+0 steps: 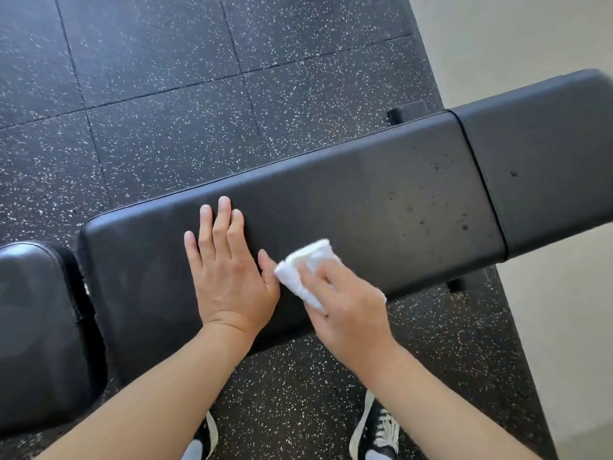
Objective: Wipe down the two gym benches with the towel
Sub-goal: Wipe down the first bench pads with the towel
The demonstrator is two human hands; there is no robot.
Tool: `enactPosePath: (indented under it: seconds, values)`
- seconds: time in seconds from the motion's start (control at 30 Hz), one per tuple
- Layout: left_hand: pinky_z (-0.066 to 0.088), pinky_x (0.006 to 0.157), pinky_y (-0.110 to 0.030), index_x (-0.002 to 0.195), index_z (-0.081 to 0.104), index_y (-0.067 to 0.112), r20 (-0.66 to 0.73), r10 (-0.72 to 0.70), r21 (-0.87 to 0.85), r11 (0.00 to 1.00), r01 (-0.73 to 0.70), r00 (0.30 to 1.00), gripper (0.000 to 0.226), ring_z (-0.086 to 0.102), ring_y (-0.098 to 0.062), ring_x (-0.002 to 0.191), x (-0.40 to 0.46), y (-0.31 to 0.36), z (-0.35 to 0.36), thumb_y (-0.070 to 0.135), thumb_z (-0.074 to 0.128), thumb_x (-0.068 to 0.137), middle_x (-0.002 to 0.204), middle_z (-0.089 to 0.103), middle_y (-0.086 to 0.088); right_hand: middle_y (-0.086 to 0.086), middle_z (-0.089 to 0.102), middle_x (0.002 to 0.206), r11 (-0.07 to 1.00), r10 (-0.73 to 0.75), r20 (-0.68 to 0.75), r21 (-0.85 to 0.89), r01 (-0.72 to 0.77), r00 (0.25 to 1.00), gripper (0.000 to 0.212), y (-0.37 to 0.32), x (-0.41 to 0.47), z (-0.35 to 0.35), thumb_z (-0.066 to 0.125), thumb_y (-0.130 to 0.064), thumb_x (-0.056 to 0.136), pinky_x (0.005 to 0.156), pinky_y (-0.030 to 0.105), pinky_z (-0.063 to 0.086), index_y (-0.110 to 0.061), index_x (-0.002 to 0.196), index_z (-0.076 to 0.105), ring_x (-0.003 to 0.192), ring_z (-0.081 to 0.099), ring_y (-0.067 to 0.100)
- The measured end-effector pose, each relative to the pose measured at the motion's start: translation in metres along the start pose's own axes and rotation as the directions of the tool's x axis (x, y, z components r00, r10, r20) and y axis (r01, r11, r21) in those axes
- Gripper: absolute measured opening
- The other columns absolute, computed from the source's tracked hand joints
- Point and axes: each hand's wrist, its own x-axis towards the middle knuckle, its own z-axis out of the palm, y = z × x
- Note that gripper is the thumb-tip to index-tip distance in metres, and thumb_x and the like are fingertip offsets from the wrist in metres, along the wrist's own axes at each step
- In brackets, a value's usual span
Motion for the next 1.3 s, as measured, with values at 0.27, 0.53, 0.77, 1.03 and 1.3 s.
enactPosePath:
  seconds: [0.27, 0.53, 0.77, 1.03, 1.3]
  values:
    - [0.014, 0.129, -0.061, 0.153, 0.04, 0.002, 0.009, 0.002, -0.016, 1.0, -0.002, 1.0, 0.068, 0.017, -0.036, 0.161, 0.0, -0.001, -0.001, 0.034, 0.043, 0.093, 0.171, 0.029, -0.012, -0.002, 0.06, 0.093, 0.975, 0.142, -0.194, -0.143, -0.171, 0.971, 0.032, 0.063, 0.034, -0.031, 0.073, -0.014, 0.09, 0.051, 0.035, 0.051, -0.025, 0.119, 0.075, 0.068, 0.058, 0.023]
    - [0.009, 0.13, -0.059, 0.155, 0.039, 0.0, 0.064, 0.002, -0.075, 0.997, 0.003, 0.998, 0.067, 0.013, -0.034, 0.162, 0.0, -0.002, -0.007, 0.033, 0.041, 0.096, 0.172, 0.026, -0.012, 0.006, 0.061, 0.097, 0.972, 0.169, -0.216, -0.127, -0.199, 0.962, 0.019, -0.039, 0.106, 0.022, 0.072, -0.017, 0.087, 0.05, 0.034, 0.047, -0.018, 0.106, 0.073, 0.073, 0.061, 0.026]
    - [0.012, 0.128, -0.063, 0.155, 0.04, 0.005, 0.146, 0.054, -0.111, 0.993, -0.037, 0.988, 0.069, 0.012, -0.035, 0.162, 0.003, -0.007, -0.02, 0.034, 0.045, 0.093, 0.173, 0.024, -0.012, -0.005, 0.058, 0.094, 0.997, 0.014, -0.072, -0.08, -0.02, 0.997, 0.042, 0.027, -0.008, -0.017, 0.07, -0.012, 0.086, 0.056, 0.036, 0.053, -0.024, 0.126, 0.071, 0.076, 0.058, 0.018]
    - [0.027, 0.124, -0.064, 0.157, 0.045, 0.009, 0.26, 0.607, -0.063, 0.787, -0.614, 0.751, 0.065, 0.023, -0.034, 0.16, -0.012, 0.039, -0.02, 0.019, 0.046, 0.093, 0.172, 0.029, -0.01, -0.001, 0.057, 0.096, 0.875, 0.424, -0.359, -0.075, -0.478, 0.832, 0.035, 0.072, -0.012, -0.036, 0.067, -0.019, 0.089, 0.051, 0.033, 0.049, -0.026, 0.123, 0.07, 0.071, 0.058, 0.024]
    - [0.019, 0.127, -0.06, 0.16, 0.035, 0.007, 0.188, 0.428, -0.085, 0.904, -0.42, 0.884, 0.066, 0.022, -0.035, 0.159, 0.061, 0.079, -0.003, 0.027, 0.043, 0.098, 0.171, 0.028, -0.013, 0.003, 0.061, 0.093, 0.993, 0.083, -0.202, -0.066, -0.099, 0.976, 0.038, 0.063, -0.027, -0.031, 0.064, -0.014, 0.087, 0.051, 0.034, 0.051, -0.014, 0.124, 0.071, 0.075, 0.057, 0.02]
